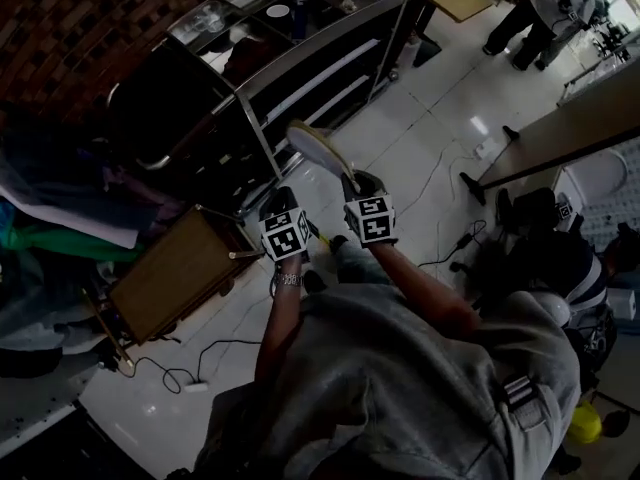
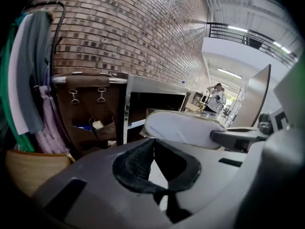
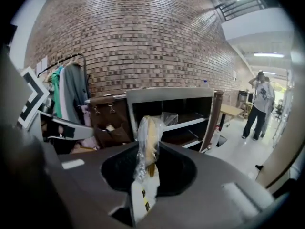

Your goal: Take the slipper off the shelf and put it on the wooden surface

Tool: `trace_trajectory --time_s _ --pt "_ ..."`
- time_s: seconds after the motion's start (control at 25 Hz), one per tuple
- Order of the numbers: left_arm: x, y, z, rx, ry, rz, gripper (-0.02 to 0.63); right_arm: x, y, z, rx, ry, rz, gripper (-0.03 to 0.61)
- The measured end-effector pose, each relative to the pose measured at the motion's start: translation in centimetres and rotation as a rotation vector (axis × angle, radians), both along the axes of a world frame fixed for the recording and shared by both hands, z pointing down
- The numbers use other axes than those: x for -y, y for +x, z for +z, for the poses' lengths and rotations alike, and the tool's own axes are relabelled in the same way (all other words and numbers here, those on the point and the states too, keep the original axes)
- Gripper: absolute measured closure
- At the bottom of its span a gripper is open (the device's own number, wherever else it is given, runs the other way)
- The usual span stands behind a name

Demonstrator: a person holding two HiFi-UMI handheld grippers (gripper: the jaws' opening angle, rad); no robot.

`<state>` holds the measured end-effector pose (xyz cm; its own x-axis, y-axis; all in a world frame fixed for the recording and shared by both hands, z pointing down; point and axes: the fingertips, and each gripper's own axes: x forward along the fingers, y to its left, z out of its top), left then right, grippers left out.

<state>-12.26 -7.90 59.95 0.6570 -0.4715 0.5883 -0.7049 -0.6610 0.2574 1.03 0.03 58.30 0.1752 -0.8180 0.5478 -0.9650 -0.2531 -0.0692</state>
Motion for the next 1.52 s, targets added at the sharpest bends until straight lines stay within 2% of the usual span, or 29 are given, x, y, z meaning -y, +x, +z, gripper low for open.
trace_trajectory --time_s 0.12,0.2,0.28,0.4,0.52,0.6,0.64,0.72,0.8,0.96,1.08,1.12,1.2,1.24,1.32,1.44,1.52 --pt "-1.3 -3.4 -0.9 0.014 0.008 -0.081 0.609 -0.1 -5.2 -0.8 0.03 -0.007 -0.138 0.52" --pt "-1.7 -7.0 -0.7 0.042 0.01 -0.176 0.609 0.6 -9.4 -0.6 0.062 -0.008 -0.263 0.52" --pt "-2.0 -12.0 0.0 0.079 0.009 -0.281 0.609 1.8 -14.7 0.6 0.121 -0.008 -0.383 0.52" --pt "-2.9 -19.6 1.2 0.119 0.003 -0.399 0.609 3.2 -22.7 3.3 0.244 -0.026 -0.491 0.52" --pt "-5.9 -27.3 2.3 0.148 -0.03 -0.546 0.609 3.3 -30.9 6.4 0.34 -0.078 -0.597 0.52" --pt "-8.6 -31.9 2.7 0.168 -0.052 -0.647 0.609 3.9 -35.7 9.4 0.438 -0.126 -0.602 0.52" --pt "-9.9 -34.0 2.7 0.177 -0.06 -0.694 0.609 4.6 -37.6 11.2 0.496 -0.148 -0.57 0.52" --pt "-12.2 -37.1 3.0 0.182 -0.079 -0.783 0.609 6.7 -40.1 14.9 0.602 -0.178 -0.451 0.52" --pt "-14.2 -39.0 3.3 0.173 -0.099 -0.851 0.609 9.4 -41.3 17.8 0.661 -0.187 -0.313 0.52" --pt "-16.5 -41.6 4.2 0.162 -0.128 -0.907 0.609 13.9 -42.8 21.3 0.666 -0.167 -0.123 0.52" --pt "-16.2 -43.1 4.8 0.154 -0.142 -0.918 0.609 16.0 -44.4 23.6 0.659 -0.182 -0.101 0.518" --pt "-15.9 -43.6 5.0 0.15 -0.144 -0.92 0.609 16.3 -45.4 24.4 0.649 -0.212 -0.134 0.516" --pt "-15.0 -44.4 5.2 0.141 -0.147 -0.921 0.609 15.6 -48.1 25.9 0.6 -0.318 -0.278 0.491" --pt "-14.6 -44.7 5.2 0.135 -0.147 -0.919 0.609 14.8 -49.4 26.6 0.562 -0.381 -0.369 0.459" --pt "-13.4 -45.0 5.3 0.124 -0.145 -0.906 0.609 13.1 -51.2 27.5 0.489 -0.492 -0.515 0.335" --pt "-11.5 -45.4 5.4 0.114 -0.14 -0.88 0.609 10.9 -51.4 27.9 0.413 -0.598 -0.602 0.184" --pt "-10.0 -45.4 5.3 0.106 -0.135 -0.862 0.609 9.8 -50.0 27.3 0.345 -0.633 -0.615 0.172"
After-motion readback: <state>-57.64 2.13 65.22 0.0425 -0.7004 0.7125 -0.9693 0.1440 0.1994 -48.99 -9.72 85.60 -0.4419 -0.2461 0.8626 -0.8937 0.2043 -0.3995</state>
